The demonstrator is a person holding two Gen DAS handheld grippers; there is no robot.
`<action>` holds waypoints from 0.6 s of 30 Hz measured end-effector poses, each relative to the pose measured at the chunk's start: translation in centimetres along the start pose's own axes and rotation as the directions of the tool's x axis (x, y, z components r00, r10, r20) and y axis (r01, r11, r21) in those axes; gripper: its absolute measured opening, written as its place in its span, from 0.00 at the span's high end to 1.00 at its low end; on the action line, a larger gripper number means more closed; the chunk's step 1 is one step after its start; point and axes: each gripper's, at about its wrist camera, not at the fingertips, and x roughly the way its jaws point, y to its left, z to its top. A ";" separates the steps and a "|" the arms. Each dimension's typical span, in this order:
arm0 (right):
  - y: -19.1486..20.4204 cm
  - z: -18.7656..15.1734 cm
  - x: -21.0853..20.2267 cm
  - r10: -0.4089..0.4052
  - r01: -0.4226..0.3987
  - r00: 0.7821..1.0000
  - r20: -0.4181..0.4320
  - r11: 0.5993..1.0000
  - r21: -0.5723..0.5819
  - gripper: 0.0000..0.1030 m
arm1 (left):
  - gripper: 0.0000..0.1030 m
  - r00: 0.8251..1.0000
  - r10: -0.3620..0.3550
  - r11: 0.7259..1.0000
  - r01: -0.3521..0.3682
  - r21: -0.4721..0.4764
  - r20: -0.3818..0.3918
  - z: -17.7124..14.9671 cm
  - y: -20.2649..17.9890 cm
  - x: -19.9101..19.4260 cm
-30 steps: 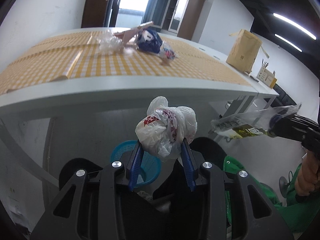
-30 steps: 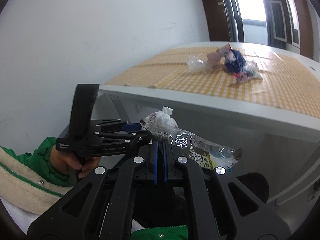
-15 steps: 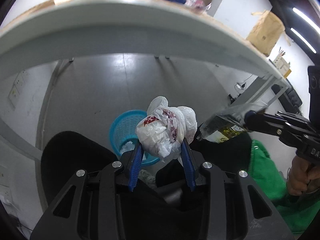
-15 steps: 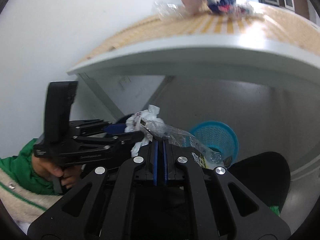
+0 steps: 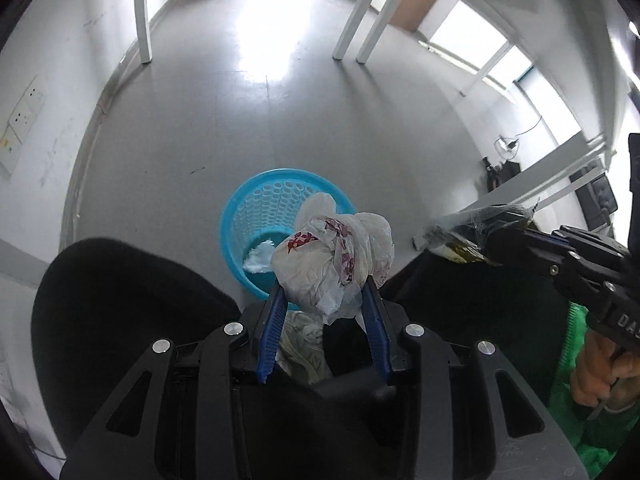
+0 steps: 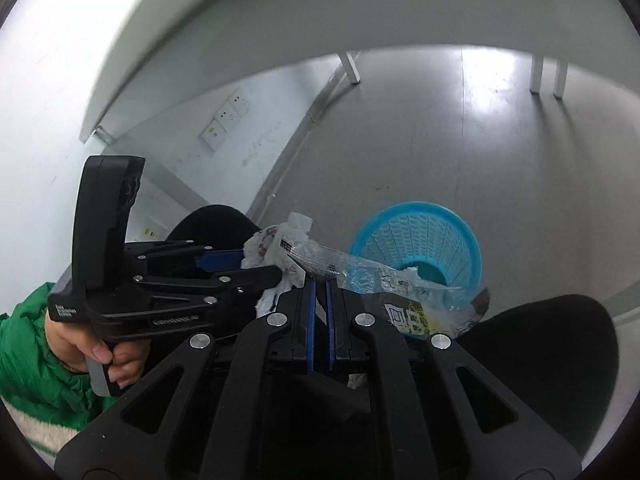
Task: Collect trash
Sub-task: 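Carry both held items down into the blue wastebasket and open both tools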
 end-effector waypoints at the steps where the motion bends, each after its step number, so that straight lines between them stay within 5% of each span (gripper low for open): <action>1: -0.3 0.1 0.6 -0.005 0.005 1.000 -0.005 1.000 0.006 0.96 | 0.64 1.000 0.002 1.000 -0.002 -0.003 -0.007 0.1 0.1 0.5; 8: -2.6 0.8 4.4 -0.026 0.032 0.996 -0.084 0.997 0.076 0.96 | 0.64 0.997 -0.042 0.994 0.035 -0.099 -0.070 1.7 1.6 3.2; 18: -5.9 2.2 10.4 -0.042 0.063 0.984 -0.171 0.991 0.119 0.96 | 0.64 0.993 -0.019 0.984 -0.003 -0.176 -0.120 3.7 3.4 7.0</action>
